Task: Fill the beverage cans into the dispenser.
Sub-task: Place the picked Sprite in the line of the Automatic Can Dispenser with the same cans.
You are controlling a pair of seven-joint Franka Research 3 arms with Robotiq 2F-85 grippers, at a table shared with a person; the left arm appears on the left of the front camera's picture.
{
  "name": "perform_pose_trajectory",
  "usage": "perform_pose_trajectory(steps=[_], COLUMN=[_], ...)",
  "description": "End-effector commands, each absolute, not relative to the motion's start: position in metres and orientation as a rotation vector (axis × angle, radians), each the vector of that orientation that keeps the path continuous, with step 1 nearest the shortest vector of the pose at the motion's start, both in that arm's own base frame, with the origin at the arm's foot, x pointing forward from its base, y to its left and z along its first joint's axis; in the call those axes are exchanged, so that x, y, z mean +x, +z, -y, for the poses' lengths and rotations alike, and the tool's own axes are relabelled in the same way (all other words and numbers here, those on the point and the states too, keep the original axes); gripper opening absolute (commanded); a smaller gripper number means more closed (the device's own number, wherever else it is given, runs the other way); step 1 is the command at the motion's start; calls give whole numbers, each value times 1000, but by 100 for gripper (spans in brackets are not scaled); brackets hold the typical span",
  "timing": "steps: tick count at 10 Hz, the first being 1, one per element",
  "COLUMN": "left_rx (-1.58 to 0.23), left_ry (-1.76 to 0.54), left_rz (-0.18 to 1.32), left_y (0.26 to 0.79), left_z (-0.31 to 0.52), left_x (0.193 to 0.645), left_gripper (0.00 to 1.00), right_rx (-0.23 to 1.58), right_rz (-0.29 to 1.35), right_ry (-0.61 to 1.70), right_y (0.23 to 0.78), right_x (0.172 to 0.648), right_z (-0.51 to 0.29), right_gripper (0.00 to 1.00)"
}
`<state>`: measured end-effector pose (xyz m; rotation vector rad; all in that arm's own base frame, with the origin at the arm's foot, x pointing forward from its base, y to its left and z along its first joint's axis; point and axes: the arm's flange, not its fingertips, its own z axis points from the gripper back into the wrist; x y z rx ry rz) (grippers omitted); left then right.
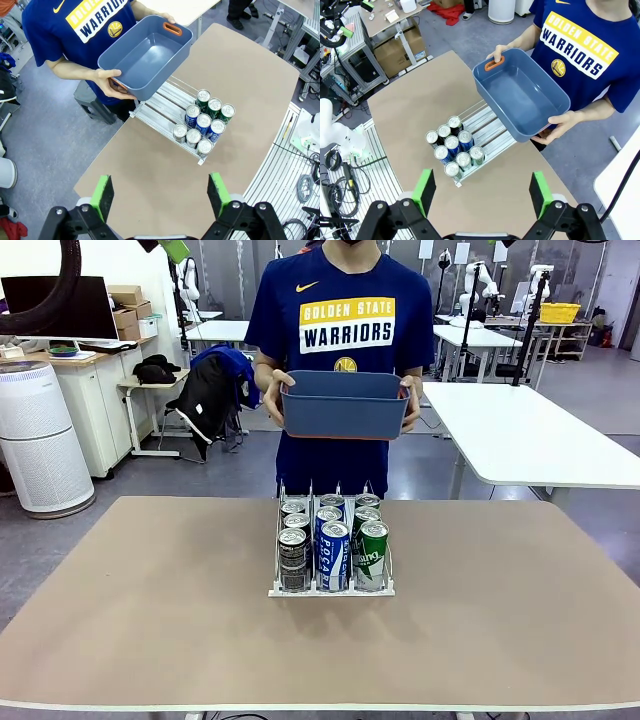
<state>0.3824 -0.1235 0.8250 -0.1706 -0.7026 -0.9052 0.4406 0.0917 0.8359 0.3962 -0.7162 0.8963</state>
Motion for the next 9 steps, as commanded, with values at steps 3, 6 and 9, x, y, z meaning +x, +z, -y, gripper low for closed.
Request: perform_pose_trajectory(steps=[3, 6, 9], left_rx=[-171, -171, -171], left_ry=[-905, -905, -905], left_rz=[702, 702, 702], left_y=[825, 825, 825], left_z=[122, 122, 122], left_x=[381, 381, 381], left_gripper=[100, 100, 100], right_rx=[401, 401, 401], right_rz=[716, 716, 716], right_ry=[899, 899, 899], right_y=[836, 836, 836], right_x=[440, 440, 440], right_z=[-92, -92, -92], right_gripper=[100, 100, 100])
